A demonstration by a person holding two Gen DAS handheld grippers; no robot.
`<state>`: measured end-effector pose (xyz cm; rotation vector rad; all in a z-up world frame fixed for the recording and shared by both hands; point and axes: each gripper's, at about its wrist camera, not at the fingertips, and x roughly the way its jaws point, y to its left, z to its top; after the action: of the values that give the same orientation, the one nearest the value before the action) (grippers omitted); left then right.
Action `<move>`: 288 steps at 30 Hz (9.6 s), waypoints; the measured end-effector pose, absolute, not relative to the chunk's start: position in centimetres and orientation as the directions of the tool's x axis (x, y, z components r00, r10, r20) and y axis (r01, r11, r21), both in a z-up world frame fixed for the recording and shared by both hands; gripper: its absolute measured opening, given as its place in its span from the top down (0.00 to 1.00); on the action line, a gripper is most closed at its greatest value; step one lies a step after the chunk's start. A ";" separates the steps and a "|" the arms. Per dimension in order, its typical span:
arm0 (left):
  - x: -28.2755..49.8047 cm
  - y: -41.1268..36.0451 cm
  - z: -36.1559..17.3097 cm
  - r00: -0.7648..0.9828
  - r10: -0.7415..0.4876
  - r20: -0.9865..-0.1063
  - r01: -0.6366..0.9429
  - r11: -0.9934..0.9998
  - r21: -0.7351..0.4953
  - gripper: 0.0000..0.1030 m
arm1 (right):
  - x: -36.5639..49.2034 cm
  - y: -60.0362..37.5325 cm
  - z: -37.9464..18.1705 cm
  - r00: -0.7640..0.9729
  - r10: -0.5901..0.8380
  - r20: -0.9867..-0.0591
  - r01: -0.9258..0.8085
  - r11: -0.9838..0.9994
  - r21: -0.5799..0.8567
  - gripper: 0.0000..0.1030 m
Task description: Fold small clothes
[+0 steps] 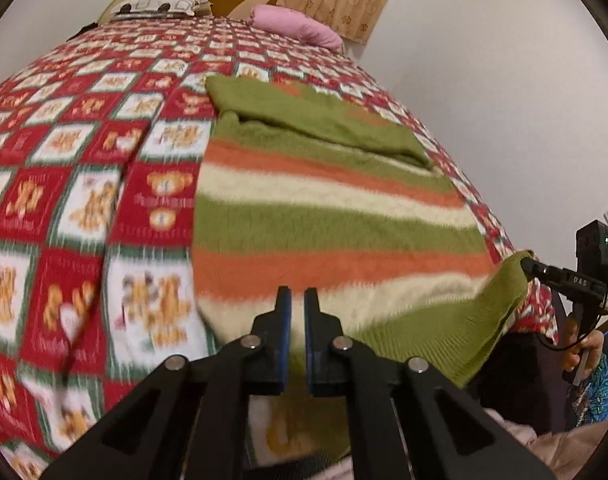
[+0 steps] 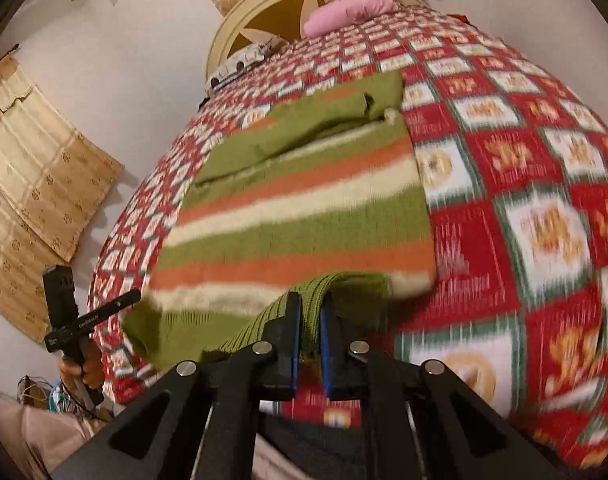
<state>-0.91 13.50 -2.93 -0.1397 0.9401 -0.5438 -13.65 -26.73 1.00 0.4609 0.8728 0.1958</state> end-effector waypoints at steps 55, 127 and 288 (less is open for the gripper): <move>4.6 8.8 -5.4 0.573 -0.127 -0.810 0.288 0.956 0.054 0.84 | 0.2 -28.6 -3.4 0.642 0.136 -0.755 0.225 0.907 0.355 0.93; 7.9 11.3 -1.6 0.566 -0.472 -0.676 0.323 0.881 -0.345 0.90 | -2.6 -23.3 4.6 0.774 -0.039 -0.632 0.063 0.998 0.015 0.94; 11.9 8.2 -6.8 0.699 -0.329 -0.635 0.020 0.897 -0.442 0.14 | 7.8 -16.0 -4.4 0.719 0.045 -0.694 0.018 0.996 0.083 0.59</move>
<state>11.93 8.15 -6.79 -0.4250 0.7772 -0.2011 7.78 -15.97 -4.39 0.0859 0.7692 0.0152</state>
